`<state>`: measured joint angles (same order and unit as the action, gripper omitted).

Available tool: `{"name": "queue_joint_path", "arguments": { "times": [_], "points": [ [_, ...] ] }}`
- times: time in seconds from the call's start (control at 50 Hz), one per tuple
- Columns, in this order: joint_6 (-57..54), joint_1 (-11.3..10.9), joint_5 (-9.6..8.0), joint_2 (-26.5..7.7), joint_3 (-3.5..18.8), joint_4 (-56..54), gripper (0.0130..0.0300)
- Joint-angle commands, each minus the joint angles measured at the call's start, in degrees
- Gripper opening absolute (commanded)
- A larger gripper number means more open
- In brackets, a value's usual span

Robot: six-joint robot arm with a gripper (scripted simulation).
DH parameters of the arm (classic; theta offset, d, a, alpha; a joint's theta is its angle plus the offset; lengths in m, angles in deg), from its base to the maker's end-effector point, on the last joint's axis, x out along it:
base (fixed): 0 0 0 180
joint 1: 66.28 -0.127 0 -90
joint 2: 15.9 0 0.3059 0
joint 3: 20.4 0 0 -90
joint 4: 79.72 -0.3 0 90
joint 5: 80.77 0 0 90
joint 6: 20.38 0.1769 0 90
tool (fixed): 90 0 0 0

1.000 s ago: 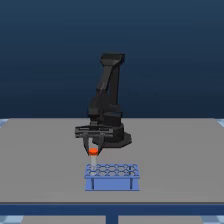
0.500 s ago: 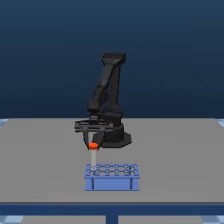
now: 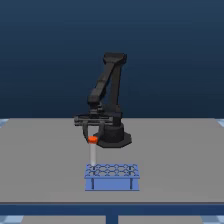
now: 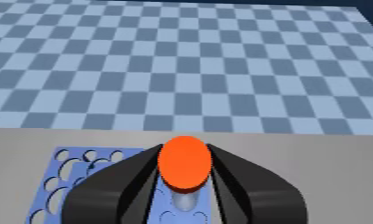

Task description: Pick up the centrifuge tube on the rack

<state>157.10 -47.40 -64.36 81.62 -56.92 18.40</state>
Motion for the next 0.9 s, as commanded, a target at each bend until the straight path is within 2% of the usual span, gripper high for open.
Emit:
{"name": "queue_joint_path", "arguments": {
  "times": [0.02,0.44,0.9],
  "points": [
    [5.62,0.0,0.21,0.55,0.66,4.16,0.013],
    [21.2,0.0,1.9,2.65,3.51,19.03,0.013],
    [27.59,0.0,3.1,3.53,5.02,25.08,0.013]
  ]
}}
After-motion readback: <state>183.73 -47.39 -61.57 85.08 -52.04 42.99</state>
